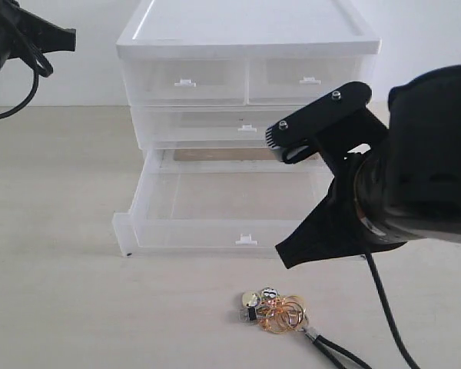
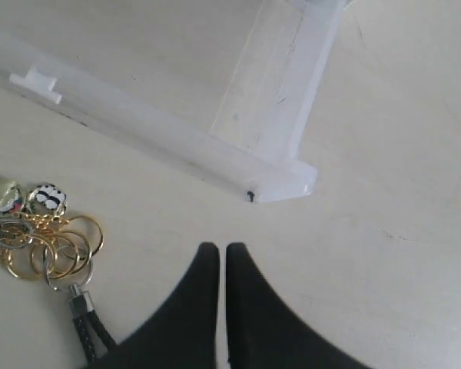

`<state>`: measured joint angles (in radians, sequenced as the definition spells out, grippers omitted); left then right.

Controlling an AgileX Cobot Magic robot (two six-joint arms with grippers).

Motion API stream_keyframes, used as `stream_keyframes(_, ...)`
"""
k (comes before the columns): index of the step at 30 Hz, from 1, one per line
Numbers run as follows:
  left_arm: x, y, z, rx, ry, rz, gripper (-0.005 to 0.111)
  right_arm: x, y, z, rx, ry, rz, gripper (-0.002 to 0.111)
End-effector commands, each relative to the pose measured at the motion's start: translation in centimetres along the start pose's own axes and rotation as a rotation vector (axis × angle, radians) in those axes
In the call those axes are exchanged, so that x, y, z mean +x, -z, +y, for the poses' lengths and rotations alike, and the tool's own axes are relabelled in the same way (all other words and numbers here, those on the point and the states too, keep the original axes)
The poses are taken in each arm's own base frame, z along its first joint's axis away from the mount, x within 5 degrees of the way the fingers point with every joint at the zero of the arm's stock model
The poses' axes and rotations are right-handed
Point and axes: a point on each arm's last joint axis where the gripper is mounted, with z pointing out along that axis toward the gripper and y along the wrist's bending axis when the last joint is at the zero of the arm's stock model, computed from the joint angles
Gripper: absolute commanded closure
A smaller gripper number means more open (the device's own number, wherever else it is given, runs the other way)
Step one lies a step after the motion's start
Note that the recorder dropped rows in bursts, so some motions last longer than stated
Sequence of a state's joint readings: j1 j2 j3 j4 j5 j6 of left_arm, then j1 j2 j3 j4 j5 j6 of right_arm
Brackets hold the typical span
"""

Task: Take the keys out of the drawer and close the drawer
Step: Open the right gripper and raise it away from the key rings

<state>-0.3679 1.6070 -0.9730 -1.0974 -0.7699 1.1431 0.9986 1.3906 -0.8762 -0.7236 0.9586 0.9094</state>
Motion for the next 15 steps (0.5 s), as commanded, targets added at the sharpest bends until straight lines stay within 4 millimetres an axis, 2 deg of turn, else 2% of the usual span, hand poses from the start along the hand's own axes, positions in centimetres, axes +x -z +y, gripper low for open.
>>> stream_keyframes(1, -0.1, 0.2, 0.2, -0.018, 0.013, 0.003, 0.103, -0.3, 0.6, -0.5, -0.002, -0.014, -0.03, 0.109)
stream_keyframes(7, -0.1, 0.2, 0.1, -0.007, 0.06, 0.004, 0.103, -0.3, 0.6, -0.4, -0.009, -0.015, -0.022, 0.109)
stream_keyframes(10, 0.2, 0.2, -0.6, 0.069, 0.095, 0.032, 0.103, -0.3, 0.6, -0.3, -0.017, -0.016, -0.027, 0.109)
stream_keyframes(12, 1.0, 0.8, -2.9, 0.33, 0.068, 0.144, 0.103, -0.3, 0.4, -0.1, -0.042, -0.007, -0.048, 0.109)
stream_keyframes(14, 1.2, 2.1, -4.2, 0.54, 0.091, 0.243, 0.103, 0.4, -0.5, 0.7, -0.106, -0.007, -0.085, 0.109)
stream_keyframes(15, 1.2, 2.6, -4.3, 0.577, 0.099, 0.26, 0.103, 0.8, -0.8, 0.9, -0.122, -0.017, -0.094, 0.109)
